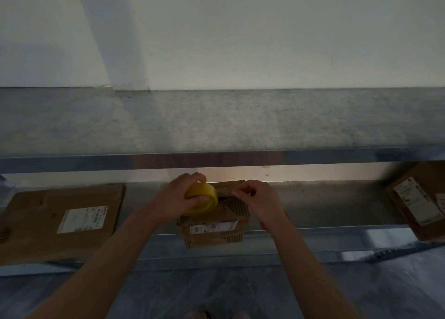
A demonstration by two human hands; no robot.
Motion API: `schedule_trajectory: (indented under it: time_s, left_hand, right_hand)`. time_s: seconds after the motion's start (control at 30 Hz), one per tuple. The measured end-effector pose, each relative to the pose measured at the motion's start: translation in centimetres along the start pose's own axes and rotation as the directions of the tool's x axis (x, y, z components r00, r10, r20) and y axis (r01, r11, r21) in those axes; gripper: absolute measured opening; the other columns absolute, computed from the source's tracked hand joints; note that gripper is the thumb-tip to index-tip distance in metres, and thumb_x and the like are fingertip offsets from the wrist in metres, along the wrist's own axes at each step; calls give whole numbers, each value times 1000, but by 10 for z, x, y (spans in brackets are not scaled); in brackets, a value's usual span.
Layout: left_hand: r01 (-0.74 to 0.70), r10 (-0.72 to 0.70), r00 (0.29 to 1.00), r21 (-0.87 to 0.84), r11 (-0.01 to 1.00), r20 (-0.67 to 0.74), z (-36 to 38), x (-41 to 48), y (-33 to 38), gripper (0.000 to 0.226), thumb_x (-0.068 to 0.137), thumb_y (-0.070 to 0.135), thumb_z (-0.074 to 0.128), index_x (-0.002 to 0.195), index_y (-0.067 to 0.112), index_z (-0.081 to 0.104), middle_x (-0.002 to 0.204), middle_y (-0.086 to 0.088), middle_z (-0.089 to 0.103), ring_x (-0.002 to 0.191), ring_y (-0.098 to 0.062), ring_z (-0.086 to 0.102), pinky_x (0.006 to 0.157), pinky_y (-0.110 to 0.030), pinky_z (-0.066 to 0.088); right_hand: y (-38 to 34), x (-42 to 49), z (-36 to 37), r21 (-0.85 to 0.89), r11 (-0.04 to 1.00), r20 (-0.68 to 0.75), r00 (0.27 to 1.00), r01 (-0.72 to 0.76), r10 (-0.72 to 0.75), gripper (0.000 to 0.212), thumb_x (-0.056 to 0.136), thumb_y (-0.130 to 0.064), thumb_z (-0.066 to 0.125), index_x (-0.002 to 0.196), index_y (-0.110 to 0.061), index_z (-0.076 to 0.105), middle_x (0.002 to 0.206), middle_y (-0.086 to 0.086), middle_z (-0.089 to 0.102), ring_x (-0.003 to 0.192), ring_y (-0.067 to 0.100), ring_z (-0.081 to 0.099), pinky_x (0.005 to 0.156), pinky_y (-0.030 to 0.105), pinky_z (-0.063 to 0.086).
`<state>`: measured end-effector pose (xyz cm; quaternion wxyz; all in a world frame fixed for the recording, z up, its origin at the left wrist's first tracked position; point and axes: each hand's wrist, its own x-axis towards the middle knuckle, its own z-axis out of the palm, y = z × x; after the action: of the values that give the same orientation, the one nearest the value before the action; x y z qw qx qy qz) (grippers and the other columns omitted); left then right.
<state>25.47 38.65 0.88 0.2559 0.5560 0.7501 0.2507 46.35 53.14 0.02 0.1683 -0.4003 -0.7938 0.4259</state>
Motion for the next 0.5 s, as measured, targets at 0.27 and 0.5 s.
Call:
schedule_trajectory:
  time_s: [0.27,0.5]
  left_hand:
    - [61,-63,998,137,989,9,7,21,9,31,86,61,54,111,53,38,113,11,50,96,-13,51,75,-30,38]
    - [5,10,998,208,978,-70,20,22,21,34,87,54,56,117,44,44,108,13,50,93,-9,46,75,-29,34]
  right_hand:
    - [20,22,-1,20,994,76,992,-107,105,10,86,-35,73,85,-25,72,80,-11,68,80,8,63,70,23,47]
    - [44,18,-11,398,881,177,964,-256,200,5,90,-15,69,90,-10,68,90,5,70,91,20,67,81,36,60]
